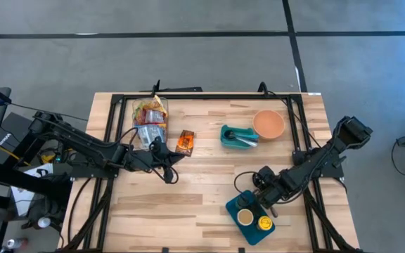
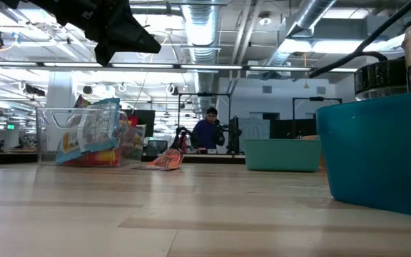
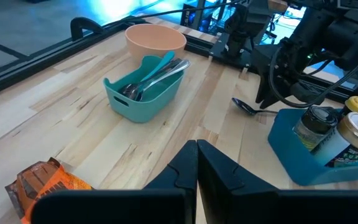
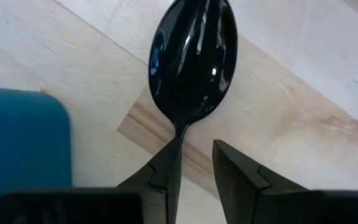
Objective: Pick & Place Food Item
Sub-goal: Put the black spoon into the green bin
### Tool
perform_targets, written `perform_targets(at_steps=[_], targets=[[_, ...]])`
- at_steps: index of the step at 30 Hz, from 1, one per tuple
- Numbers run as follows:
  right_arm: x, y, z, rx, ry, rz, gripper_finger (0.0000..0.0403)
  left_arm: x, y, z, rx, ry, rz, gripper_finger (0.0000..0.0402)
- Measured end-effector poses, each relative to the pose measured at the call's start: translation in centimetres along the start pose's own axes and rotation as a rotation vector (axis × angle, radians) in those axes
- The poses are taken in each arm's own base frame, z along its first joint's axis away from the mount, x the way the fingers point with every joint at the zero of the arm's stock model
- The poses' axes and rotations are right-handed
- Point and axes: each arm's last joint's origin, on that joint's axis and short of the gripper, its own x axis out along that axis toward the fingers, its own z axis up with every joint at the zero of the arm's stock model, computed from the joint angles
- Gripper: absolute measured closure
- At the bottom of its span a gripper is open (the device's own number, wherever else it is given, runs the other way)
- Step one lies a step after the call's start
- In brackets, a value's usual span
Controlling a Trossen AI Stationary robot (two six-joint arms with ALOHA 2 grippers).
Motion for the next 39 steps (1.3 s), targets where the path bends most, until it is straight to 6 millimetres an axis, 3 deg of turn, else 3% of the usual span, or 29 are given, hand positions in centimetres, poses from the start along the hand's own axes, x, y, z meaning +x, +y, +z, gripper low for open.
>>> perform_targets(at_steps=[20, 39], targets=[[0.9, -0.3, -0.3, 0.021, 0.001, 0.043, 0.0317, 0.0, 0.0, 0.0, -0.001, 0.000, 0.000, 0.0401], [1.0, -1.8, 0.6, 0.038, -0.007, -0.119, 0.0317, 0.0, -0.1, 0.0, -0.001, 0.011, -0.027, 0.0401]])
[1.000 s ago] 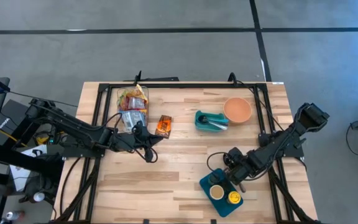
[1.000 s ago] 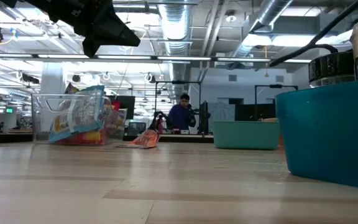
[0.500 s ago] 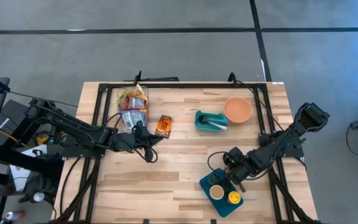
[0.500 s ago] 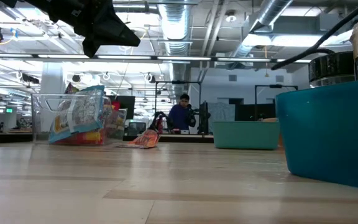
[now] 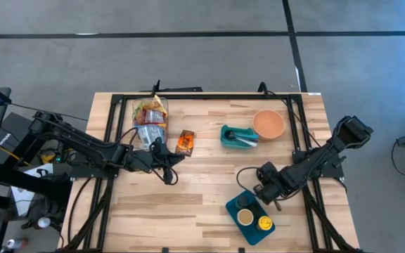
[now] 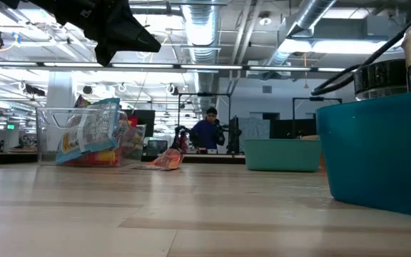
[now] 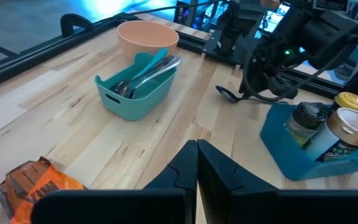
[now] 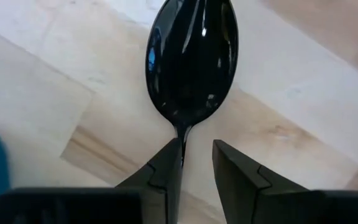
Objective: Pick & Place Food Item
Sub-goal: Put the black spoon into the green bin
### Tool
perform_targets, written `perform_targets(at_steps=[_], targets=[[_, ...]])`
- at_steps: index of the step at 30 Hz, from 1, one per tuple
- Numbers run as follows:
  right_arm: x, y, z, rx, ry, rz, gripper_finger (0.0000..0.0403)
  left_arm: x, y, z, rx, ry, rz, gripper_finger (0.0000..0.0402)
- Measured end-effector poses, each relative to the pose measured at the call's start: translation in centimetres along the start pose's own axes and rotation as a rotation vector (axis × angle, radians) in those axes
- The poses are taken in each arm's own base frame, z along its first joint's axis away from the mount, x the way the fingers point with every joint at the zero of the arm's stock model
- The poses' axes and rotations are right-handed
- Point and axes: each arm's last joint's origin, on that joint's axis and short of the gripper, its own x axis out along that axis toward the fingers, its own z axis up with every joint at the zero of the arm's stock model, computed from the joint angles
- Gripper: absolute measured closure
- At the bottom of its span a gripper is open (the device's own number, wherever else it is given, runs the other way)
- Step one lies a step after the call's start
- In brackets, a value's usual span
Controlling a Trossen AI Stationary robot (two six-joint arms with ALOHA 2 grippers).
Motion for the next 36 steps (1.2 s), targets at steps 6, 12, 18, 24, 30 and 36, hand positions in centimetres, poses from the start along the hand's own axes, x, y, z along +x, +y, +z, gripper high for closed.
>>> perform_targets(at_steps=[6, 12, 18, 24, 30, 36], targets=[[-0.1, -0.1, 0.2, -0.005, -0.017, -0.007, 0.0317, 0.0, 0.0, 0.0, 0.000, 0.000, 0.000, 0.0401], [-1.4, 0.2, 0.4, -0.025, -0.055, -0.039, 0.0317, 0.0, 0.0, 0.0, 0.000, 0.000, 0.000, 0.0401], [-1.6, 0.7, 0.2, -0.037, -0.027, 0.000, 0.0317, 0.0, 0.0, 0.0, 0.000, 0.000, 0.000, 0.0401], [-1.6, 0.7, 0.1, -0.033, -0.021, -0.003, 0.0317, 0.0, 0.0, 0.0, 0.000, 0.001, 0.000, 0.0401], [-0.8, 0.6, -0.3, -0.032, 0.004, 0.017, 0.0317, 0.0, 0.0, 0.0, 0.000, 0.000, 0.000, 0.0401], [-0.1, 0.0, -0.4, -0.017, 0.017, 0.004, 0.0317, 0.0, 0.0, 0.0, 0.000, 0.001, 0.000, 0.0401]])
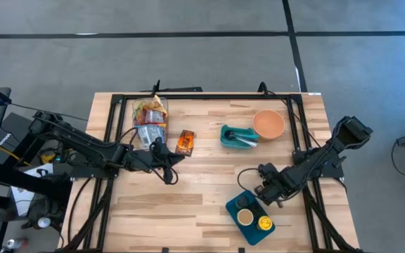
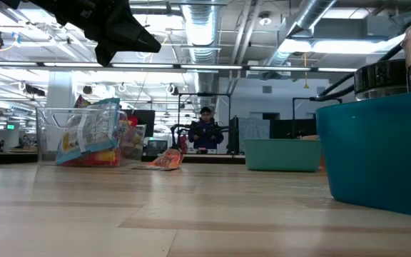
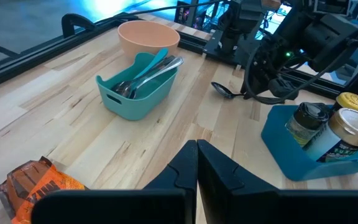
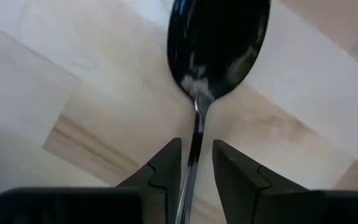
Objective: Pick & Place Food Item
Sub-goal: Put the black spoon into the green bin
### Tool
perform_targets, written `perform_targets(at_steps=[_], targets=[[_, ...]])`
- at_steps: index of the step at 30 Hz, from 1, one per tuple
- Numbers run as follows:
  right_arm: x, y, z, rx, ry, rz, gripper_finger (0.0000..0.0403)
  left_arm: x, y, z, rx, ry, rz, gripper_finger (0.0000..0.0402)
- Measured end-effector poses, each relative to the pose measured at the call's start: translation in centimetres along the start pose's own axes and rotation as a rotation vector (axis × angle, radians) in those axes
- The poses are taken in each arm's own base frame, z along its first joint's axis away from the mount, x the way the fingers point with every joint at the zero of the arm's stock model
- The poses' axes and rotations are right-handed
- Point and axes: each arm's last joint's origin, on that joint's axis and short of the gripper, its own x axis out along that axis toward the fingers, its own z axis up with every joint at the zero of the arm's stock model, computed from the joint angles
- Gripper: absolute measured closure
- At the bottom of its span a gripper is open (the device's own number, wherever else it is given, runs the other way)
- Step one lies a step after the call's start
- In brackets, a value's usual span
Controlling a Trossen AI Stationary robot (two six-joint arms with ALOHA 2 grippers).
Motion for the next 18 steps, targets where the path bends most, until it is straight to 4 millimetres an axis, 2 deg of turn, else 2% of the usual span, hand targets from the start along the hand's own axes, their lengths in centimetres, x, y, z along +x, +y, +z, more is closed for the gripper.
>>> perform_targets(at_steps=[18], targets=[[0.01, 0.14, -0.08, -0.006, 0.043, 0.013, 0.0319, 0.00, 0.00, 0.01, 0.000, 0.000, 0.000, 0.0401]])
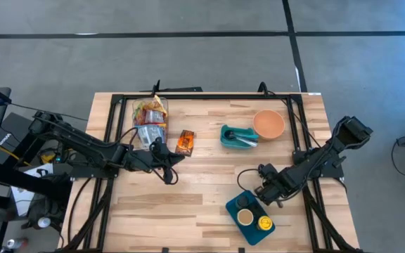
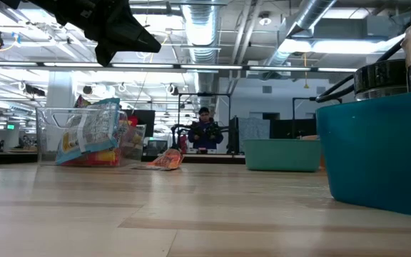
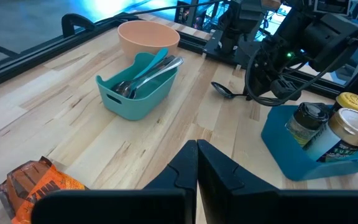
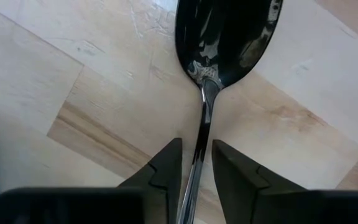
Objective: Pick & Place Food Item
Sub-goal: Put the black spoon into the green bin
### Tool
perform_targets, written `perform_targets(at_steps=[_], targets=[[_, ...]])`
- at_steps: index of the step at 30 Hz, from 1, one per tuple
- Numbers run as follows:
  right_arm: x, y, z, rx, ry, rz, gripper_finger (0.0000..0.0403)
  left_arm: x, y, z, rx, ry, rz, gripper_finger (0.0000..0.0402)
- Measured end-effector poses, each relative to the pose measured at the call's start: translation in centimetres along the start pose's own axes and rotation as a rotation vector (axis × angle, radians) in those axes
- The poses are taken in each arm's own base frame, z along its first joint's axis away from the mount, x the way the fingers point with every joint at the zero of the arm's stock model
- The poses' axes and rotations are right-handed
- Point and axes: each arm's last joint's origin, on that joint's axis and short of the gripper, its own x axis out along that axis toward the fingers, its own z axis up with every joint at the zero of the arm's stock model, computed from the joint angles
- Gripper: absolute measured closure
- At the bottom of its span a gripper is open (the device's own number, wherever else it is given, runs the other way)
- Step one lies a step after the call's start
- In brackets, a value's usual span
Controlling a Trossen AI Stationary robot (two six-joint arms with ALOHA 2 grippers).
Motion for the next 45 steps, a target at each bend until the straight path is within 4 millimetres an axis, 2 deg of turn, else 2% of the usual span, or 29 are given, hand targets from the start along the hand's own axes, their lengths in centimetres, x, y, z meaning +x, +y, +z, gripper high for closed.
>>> perform_targets(at_steps=[17, 29, 35, 45], targets=[[0.0, -0.1, 0.0, -0.002, 0.016, -0.011, 0.0394, 0.0, -0.1, 0.0, 0.000, 0.010, -0.023, 0.0401], [-0.2, -0.2, 0.1, -0.004, -0.014, -0.025, 0.0397, 0.0, -0.1, 0.0, 0.002, 0.010, -0.022, 0.0401], [-1.5, 0.1, 0.4, -0.010, -0.053, -0.062, 0.0396, 0.0, -0.1, 0.0, 0.003, 0.009, -0.021, 0.0401], [-5.3, 1.1, 1.4, -0.033, -0.226, -0.117, 0.0394, 0.0, -0.1, 0.0, 0.004, 0.009, -0.020, 0.0401]])
